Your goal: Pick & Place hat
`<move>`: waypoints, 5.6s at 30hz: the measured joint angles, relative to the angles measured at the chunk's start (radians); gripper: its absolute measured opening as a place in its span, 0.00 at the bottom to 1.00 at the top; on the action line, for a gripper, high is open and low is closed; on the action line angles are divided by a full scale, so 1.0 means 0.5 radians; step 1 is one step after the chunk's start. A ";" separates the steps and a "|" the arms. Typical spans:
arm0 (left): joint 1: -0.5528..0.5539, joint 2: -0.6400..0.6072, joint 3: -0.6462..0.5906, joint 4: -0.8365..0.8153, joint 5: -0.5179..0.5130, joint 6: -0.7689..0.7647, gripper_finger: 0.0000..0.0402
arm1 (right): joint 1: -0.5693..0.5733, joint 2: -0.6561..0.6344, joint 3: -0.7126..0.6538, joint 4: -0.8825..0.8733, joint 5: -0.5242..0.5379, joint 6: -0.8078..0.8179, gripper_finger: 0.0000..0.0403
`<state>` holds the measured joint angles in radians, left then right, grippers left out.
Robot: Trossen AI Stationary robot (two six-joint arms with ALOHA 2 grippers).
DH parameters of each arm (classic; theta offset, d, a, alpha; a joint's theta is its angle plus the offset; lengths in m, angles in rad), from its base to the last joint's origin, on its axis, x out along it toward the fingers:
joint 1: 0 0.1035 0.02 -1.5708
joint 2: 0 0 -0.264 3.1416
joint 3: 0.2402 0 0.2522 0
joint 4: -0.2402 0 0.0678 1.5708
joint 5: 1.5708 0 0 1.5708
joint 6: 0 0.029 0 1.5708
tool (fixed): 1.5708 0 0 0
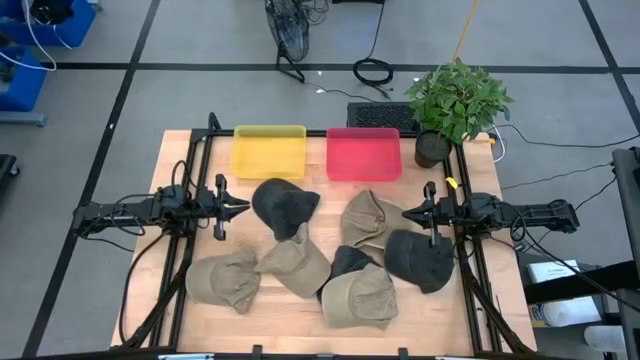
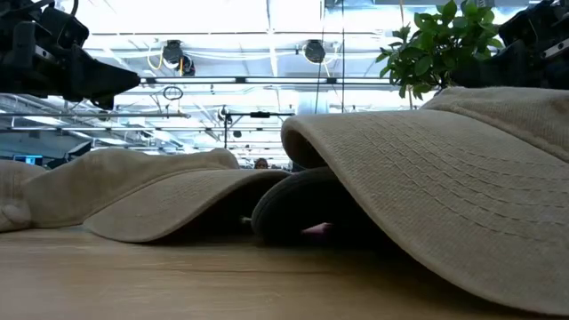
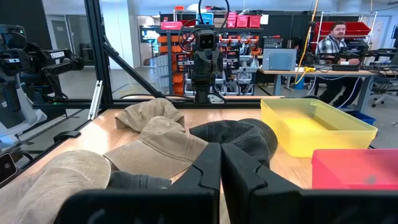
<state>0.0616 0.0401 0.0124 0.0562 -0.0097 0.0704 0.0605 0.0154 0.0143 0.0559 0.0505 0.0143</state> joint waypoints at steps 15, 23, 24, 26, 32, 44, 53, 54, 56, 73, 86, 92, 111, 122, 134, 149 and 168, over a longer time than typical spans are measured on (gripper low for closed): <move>0.000 -0.001 0.000 0.000 0.000 0.000 0.12 | 0.000 0.000 0.000 0.000 0.000 0.000 0.00; -0.001 0.000 0.000 0.000 0.000 0.000 0.12 | 0.000 0.000 -0.001 -0.001 0.001 0.000 0.00; -0.001 0.000 0.000 0.000 0.000 0.000 0.12 | 0.001 0.000 -0.001 0.000 0.000 0.000 0.00; -0.001 -0.001 0.000 0.000 0.000 0.000 0.12 | 0.000 0.000 0.000 0.000 0.000 0.000 0.00; -0.001 -0.001 0.000 0.000 0.000 0.000 0.12 | 0.001 0.000 0.000 0.000 0.000 0.000 0.00; -0.001 -0.001 0.000 0.000 0.000 0.000 0.12 | 0.001 0.000 -0.001 0.000 0.000 0.001 0.00; 0.000 0.000 0.000 -0.001 0.000 0.001 0.12 | 0.002 0.333 0.157 0.217 0.122 0.113 0.00; 0.000 0.000 0.000 0.000 0.000 0.000 0.12 | 0.001 0.435 0.214 0.222 0.173 0.095 0.00; -0.001 0.000 0.000 0.000 0.000 0.001 0.12 | 0.001 0.663 0.344 0.347 0.219 0.047 0.00; 0.000 0.000 0.000 -0.002 0.002 0.001 0.12 | 0.068 2.523 2.059 -0.636 0.316 0.049 0.00; 0.000 0.000 0.000 -0.001 0.006 0.000 0.12 | 0.164 3.254 3.057 -1.532 0.314 0.049 0.06; 0.000 0.000 0.000 -0.001 0.007 0.000 0.12 | 0.258 3.546 3.323 -1.871 0.319 0.007 0.23; -0.001 0.000 0.000 -0.001 0.007 0.001 0.12 | 0.287 4.062 3.365 -2.549 0.291 0.063 0.66; 0.000 0.000 0.000 0.000 0.006 0.001 0.12 | 0.279 4.083 3.018 -2.364 0.159 0.227 0.57; 0.000 -0.001 0.000 0.000 0.006 0.000 0.12 | 0.272 4.008 2.733 -2.217 0.357 0.404 0.04; -0.001 -0.001 0.000 0.000 0.006 0.001 0.12 | 0.177 3.006 2.729 -2.009 0.705 0.667 0.02; 0.000 0.000 0.000 -0.001 0.006 0.000 0.12 | -0.472 2.174 1.262 0.741 0.314 0.594 0.01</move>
<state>0.0615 0.0400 0.0124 0.0559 -0.0067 0.0706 -0.1756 1.1026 0.6451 0.4262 0.2077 0.3112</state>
